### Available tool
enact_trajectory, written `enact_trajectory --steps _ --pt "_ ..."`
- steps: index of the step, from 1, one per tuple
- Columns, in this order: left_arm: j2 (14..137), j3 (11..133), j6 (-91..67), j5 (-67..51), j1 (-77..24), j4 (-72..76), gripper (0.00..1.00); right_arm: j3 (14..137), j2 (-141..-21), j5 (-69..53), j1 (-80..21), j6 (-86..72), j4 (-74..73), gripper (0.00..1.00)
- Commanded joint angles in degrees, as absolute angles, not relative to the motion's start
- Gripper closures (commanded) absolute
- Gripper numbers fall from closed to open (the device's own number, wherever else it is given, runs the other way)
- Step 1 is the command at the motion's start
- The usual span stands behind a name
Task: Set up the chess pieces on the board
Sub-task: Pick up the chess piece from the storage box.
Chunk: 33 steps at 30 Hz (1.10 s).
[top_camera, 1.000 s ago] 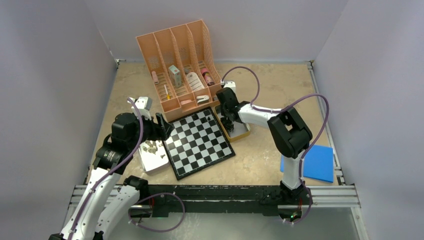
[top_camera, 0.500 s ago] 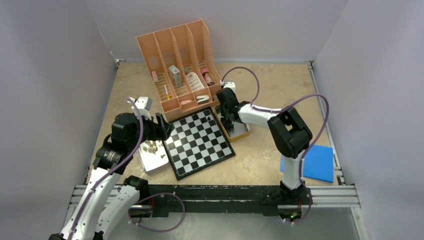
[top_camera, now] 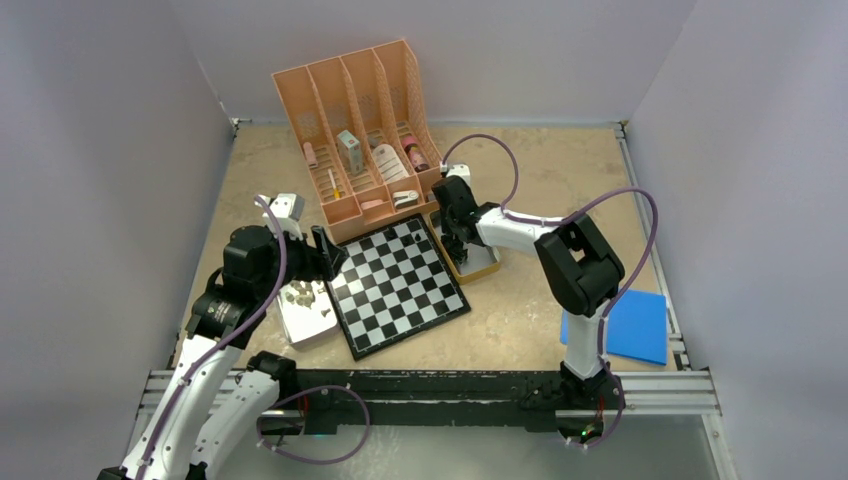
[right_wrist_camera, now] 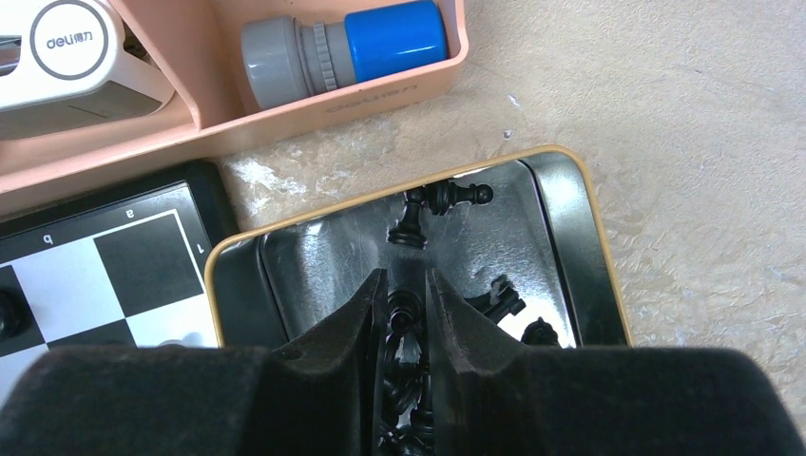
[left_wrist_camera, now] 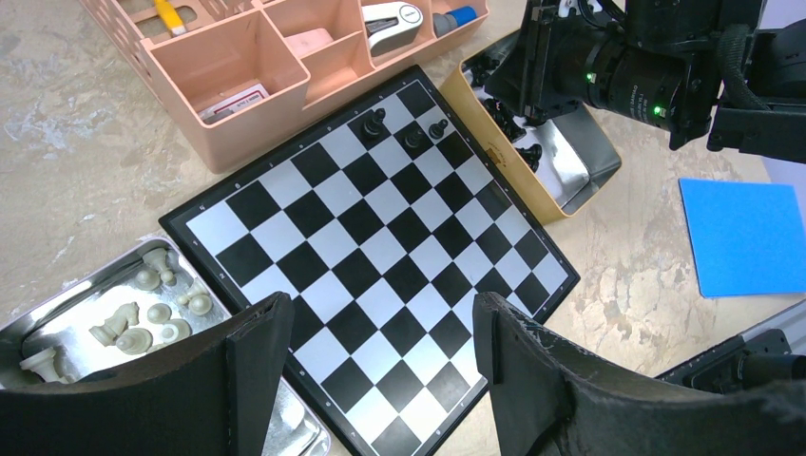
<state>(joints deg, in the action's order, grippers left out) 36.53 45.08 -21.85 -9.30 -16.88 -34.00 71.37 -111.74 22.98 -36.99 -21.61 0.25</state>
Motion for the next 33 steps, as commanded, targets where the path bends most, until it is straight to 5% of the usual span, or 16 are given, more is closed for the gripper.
enact_trajectory --steps 1,14,33 --pt "36.13 44.82 -21.80 -8.95 -16.52 -32.42 0.31 73.26 -111.65 23.17 -36.99 -21.97 0.09 0.76" --pt "36.05 44.82 -21.88 -8.78 -16.52 -32.39 0.31 73.74 -112.03 22.29 -37.40 -22.05 -1.28 0.75" --pt "35.71 44.82 -21.97 -8.53 -16.52 -32.41 0.31 74.93 -106.81 24.85 -38.58 -22.92 -5.02 0.89"
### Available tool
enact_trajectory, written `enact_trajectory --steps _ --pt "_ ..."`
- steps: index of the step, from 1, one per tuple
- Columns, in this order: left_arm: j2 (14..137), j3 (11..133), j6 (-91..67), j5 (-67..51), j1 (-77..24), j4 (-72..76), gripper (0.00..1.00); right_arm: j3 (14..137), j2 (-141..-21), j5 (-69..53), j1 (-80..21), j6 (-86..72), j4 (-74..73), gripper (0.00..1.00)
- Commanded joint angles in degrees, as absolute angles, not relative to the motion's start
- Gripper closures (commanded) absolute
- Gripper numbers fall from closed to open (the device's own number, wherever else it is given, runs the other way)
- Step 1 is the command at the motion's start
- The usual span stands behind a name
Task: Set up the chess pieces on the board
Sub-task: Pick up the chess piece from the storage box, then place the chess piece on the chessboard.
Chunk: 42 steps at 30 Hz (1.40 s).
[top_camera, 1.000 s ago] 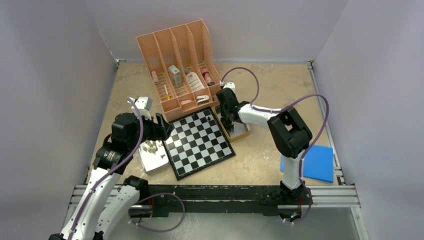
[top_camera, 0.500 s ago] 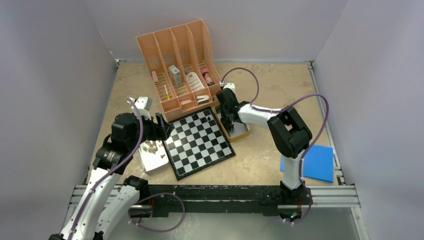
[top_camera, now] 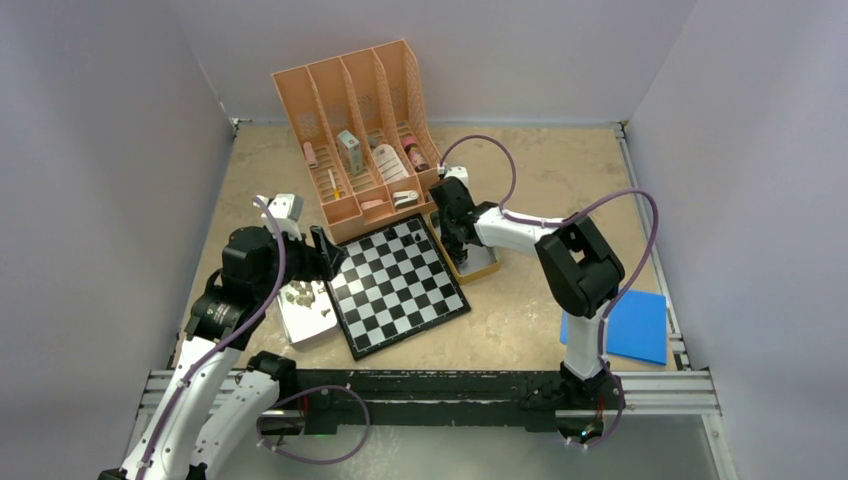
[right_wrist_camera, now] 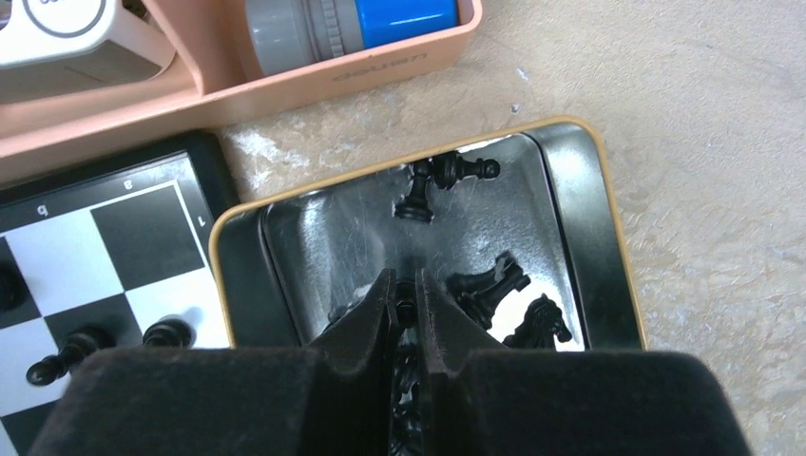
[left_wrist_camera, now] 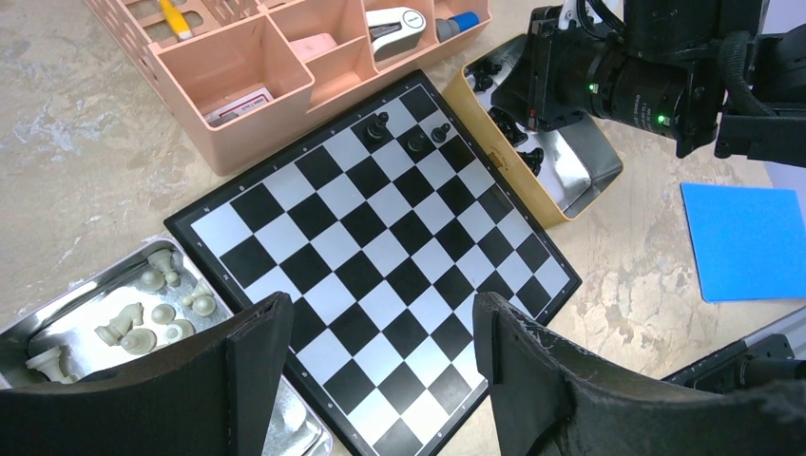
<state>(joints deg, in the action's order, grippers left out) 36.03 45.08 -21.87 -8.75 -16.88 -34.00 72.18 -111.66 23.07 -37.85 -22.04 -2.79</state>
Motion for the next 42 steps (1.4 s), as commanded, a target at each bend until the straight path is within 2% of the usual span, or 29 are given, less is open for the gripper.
enact_trajectory --steps 1,12,23,34,42 --pt "35.64 44.82 -21.97 -8.53 -16.51 -32.43 0.31 74.97 -106.33 25.02 -38.73 -23.01 -5.29 0.89" --pt "35.33 44.82 -22.00 -8.44 -16.52 -32.52 0.31 74.74 -103.99 25.41 -39.04 -23.64 -6.43 0.90" --pt "34.15 44.98 -21.28 -10.24 -16.51 -31.88 0.31 80.82 -102.27 25.42 -44.45 -24.26 -8.33 0.89" --pt "29.64 44.52 -21.09 -10.42 -16.51 -31.06 0.31 87.96 -110.01 21.95 -51.79 -25.57 -7.34 0.90" --pt "29.32 44.56 -21.01 -10.31 -16.52 -31.11 0.31 90.25 -116.06 22.16 -53.52 -26.41 -7.38 0.89"
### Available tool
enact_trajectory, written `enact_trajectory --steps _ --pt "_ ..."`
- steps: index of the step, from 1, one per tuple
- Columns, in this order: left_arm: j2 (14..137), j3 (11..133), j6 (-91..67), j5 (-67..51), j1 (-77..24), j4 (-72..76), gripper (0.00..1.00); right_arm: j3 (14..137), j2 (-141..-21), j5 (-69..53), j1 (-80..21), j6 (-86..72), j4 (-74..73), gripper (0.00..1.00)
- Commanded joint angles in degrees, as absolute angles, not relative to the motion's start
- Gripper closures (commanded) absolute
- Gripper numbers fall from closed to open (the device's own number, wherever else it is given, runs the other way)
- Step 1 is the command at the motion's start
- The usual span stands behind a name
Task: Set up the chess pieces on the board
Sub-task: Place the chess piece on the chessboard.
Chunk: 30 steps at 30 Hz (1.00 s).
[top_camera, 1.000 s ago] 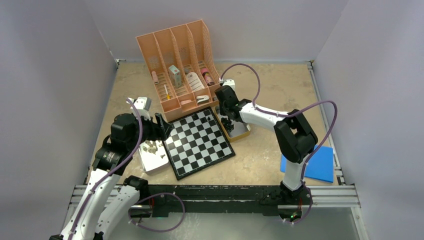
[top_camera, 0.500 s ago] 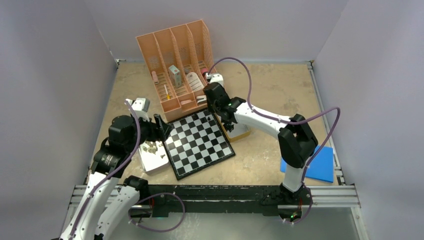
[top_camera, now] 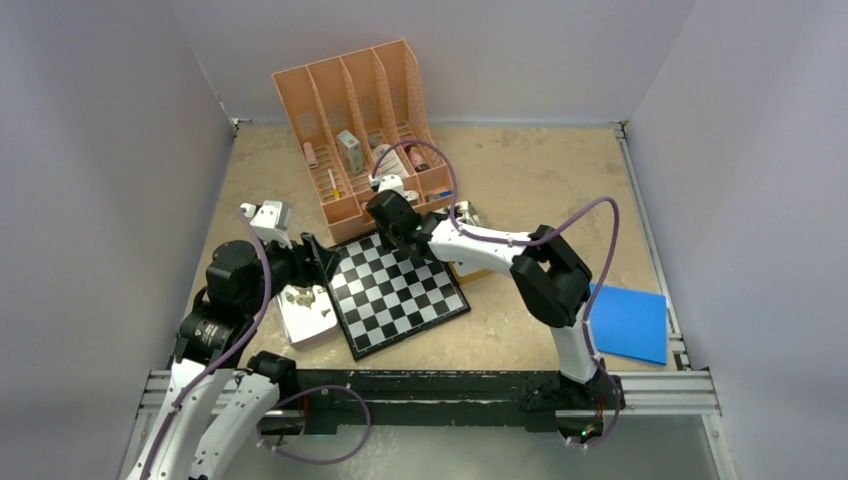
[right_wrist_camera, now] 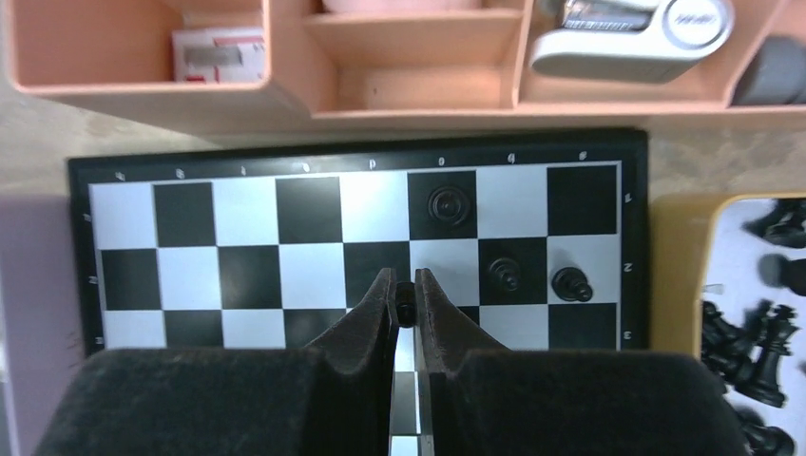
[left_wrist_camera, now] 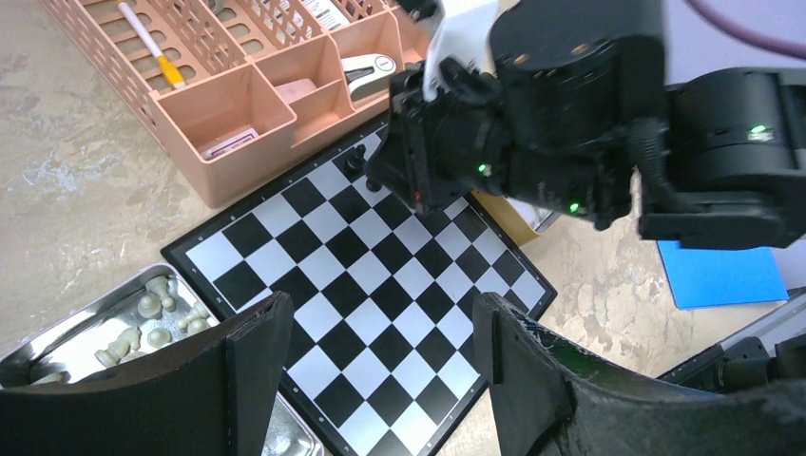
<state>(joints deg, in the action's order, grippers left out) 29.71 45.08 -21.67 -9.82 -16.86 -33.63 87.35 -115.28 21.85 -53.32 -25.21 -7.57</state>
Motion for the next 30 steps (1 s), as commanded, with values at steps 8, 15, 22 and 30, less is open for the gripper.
enact_trajectory --steps 8,15,22,30 --pt "29.10 44.56 -20.92 -10.28 -16.52 -31.11 0.31 90.27 -118.24 23.97 -53.61 -27.37 -8.29 0.89" --pt "29.00 44.56 -20.96 -10.28 -16.52 -31.20 0.31 89.99 -119.06 24.81 -53.61 -27.82 -8.28 0.88" --pt "28.92 44.56 -21.01 -10.15 -16.51 -31.25 0.31 90.37 -119.84 25.75 -53.57 -27.96 -9.29 0.88" --pt "29.05 44.56 -21.01 -10.04 -16.47 -31.25 0.31 90.17 -120.29 25.76 -53.60 -28.01 -9.41 0.87"
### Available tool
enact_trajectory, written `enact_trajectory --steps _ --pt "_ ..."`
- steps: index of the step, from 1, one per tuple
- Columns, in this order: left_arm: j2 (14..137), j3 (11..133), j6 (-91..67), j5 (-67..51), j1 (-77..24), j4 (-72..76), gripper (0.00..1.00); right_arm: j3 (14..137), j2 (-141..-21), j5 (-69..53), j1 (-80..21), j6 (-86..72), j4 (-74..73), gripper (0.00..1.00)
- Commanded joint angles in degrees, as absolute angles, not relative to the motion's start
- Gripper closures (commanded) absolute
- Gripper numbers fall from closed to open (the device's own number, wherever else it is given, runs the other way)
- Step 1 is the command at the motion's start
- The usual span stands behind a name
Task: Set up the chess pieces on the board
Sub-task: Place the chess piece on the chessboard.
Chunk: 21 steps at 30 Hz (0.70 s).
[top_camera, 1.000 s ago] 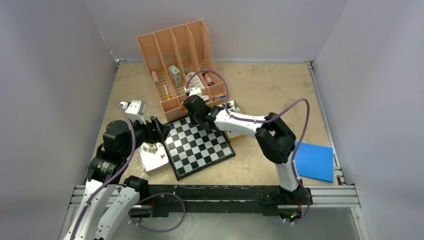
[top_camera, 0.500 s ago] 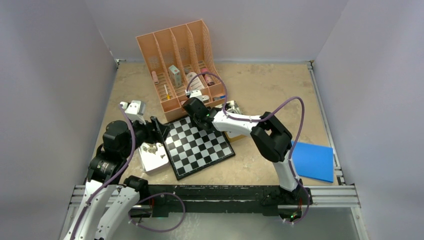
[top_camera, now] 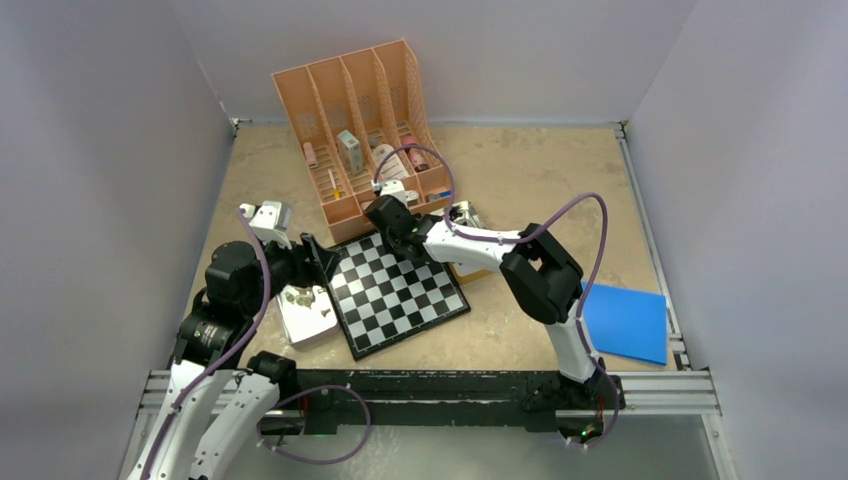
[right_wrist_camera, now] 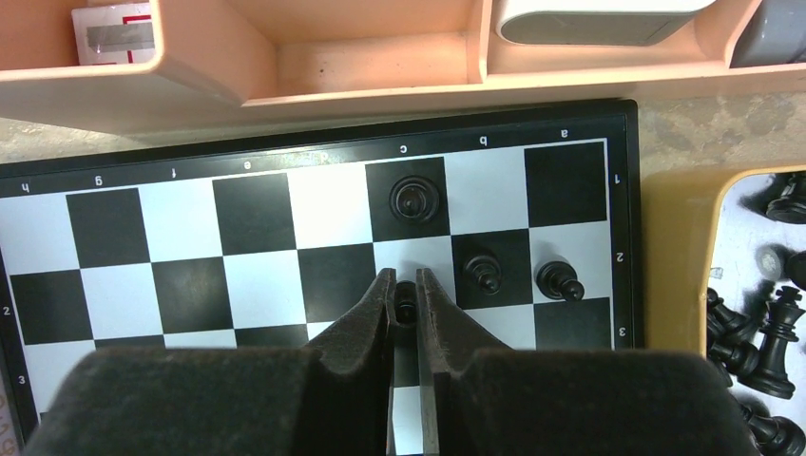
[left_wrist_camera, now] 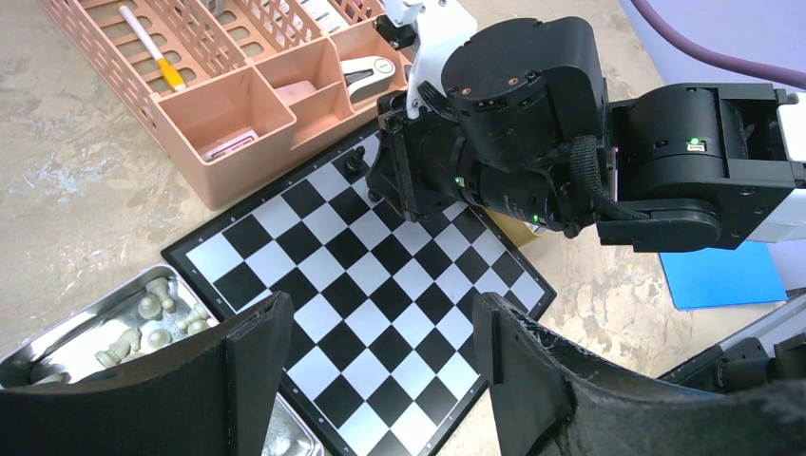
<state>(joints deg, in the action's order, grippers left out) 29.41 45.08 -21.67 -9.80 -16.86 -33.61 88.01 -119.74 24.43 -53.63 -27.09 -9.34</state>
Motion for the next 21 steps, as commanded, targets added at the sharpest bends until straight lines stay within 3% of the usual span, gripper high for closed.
enact_trajectory --steps 1,21 --pt "29.08 44.56 -21.01 -10.02 -16.52 -31.33 0.31 90.25 -120.38 25.73 -53.59 -27.99 -9.40 0.86" --pt "29.24 44.56 -21.06 -9.93 -16.55 -31.38 0.31 90.42 -121.03 26.54 -53.59 -27.97 -9.16 0.77"
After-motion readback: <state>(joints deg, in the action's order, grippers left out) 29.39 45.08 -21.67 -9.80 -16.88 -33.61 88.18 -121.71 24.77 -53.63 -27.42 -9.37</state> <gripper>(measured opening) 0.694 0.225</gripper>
